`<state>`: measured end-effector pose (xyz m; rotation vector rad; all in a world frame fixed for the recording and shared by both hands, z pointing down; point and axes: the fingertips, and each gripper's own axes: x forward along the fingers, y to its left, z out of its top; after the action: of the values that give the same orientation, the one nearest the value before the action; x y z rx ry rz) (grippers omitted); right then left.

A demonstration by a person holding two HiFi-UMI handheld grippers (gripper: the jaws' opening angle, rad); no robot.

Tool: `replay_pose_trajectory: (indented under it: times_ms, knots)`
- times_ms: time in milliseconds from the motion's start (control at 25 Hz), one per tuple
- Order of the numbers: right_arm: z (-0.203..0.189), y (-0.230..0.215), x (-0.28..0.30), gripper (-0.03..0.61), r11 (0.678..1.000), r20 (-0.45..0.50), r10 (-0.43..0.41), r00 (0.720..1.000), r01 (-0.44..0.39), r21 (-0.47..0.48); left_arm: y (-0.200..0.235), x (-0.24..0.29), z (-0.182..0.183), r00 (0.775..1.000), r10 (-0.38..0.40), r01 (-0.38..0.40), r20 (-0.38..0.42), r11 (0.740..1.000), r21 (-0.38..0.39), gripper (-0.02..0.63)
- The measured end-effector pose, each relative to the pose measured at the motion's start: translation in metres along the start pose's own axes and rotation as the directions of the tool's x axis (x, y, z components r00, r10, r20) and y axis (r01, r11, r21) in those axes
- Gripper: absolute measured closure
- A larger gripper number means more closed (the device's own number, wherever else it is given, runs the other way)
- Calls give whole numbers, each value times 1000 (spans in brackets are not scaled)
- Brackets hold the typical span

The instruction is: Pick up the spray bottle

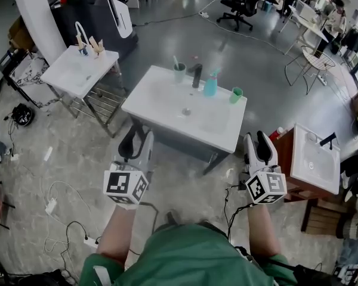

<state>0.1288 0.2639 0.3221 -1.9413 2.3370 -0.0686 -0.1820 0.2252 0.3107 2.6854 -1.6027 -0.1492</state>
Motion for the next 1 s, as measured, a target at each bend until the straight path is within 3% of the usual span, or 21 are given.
replay_pose_trajectory:
  times_ms: [360,640,1000]
  knots:
    - [-7,32,23,430,999,-18,-23,1000,22,-35,54,5,-15,1000,-4,3,-19,999,-49,426]
    - [-24,22,65,430,1000,-35,-10,999,10,1,71,36,-34,999,0,-4,-46,998,-66,428]
    - [-33,2,161,430,997,-32,63,998,-62,37,106,101,-33,996,71,-74,-56,996,-44,433]
